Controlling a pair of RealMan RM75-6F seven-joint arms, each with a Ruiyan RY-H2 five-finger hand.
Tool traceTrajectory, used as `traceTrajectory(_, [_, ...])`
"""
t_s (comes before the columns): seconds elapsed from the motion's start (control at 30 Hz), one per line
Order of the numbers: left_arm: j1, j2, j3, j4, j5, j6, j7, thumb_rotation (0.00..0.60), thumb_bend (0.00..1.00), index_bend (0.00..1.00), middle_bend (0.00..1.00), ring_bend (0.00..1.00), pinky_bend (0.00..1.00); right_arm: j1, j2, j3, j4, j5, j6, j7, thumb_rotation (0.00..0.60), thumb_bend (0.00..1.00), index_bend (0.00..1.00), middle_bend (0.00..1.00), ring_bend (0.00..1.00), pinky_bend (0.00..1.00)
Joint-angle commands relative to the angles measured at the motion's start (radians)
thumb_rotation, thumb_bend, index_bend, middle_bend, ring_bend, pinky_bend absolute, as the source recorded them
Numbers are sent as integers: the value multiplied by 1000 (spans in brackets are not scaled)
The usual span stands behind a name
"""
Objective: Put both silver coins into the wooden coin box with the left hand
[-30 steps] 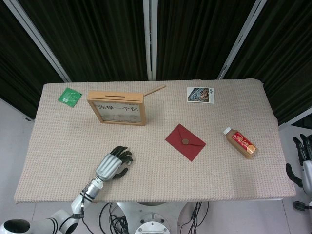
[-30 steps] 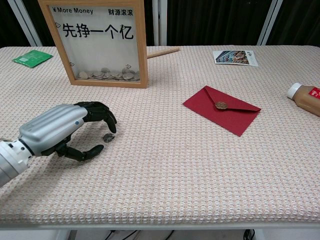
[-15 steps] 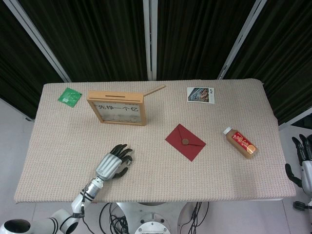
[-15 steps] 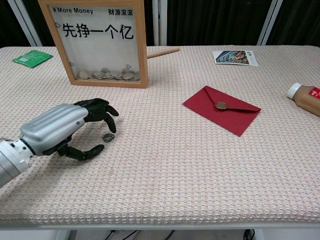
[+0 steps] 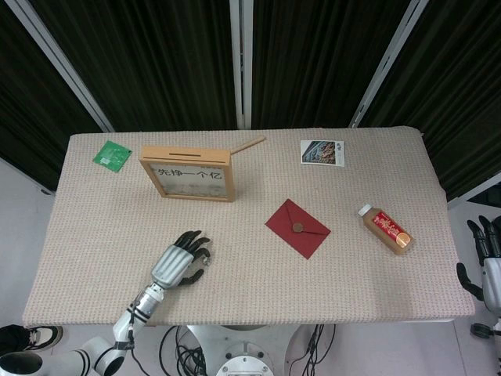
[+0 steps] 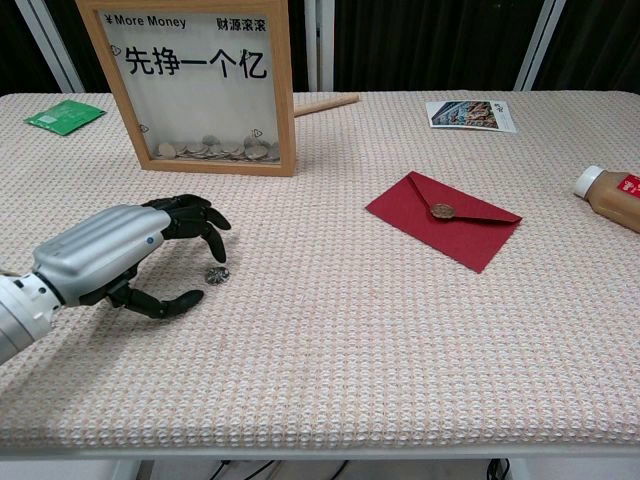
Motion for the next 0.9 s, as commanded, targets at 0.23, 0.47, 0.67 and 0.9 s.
traceTrajectory(0.23, [1,-5,-2,7,-5,-7,1,600,275,367,152,45,117,-1,-1,0,3,3,-2,3,600,346,0,0,0,0])
traceTrajectory(0.47, [2,-4,-2,3,-5,-10,4,600,276,384,152,45,117,1,-3,1,5,3,-4,4,600,346,0,0,0,0])
traceTrajectory(0.67, [2,-2,-2,-2,-5,-12,8,600,276,391,152,45,117,-2,-3,0,9,5,-4,7,600,346,0,0,0,0])
traceTrajectory(0.9, [1,-6,-2,2,-9,-22,10,600,276,394,152,45,117,-3,-3,0,10,5,-4,11,600,346,0,0,0,0])
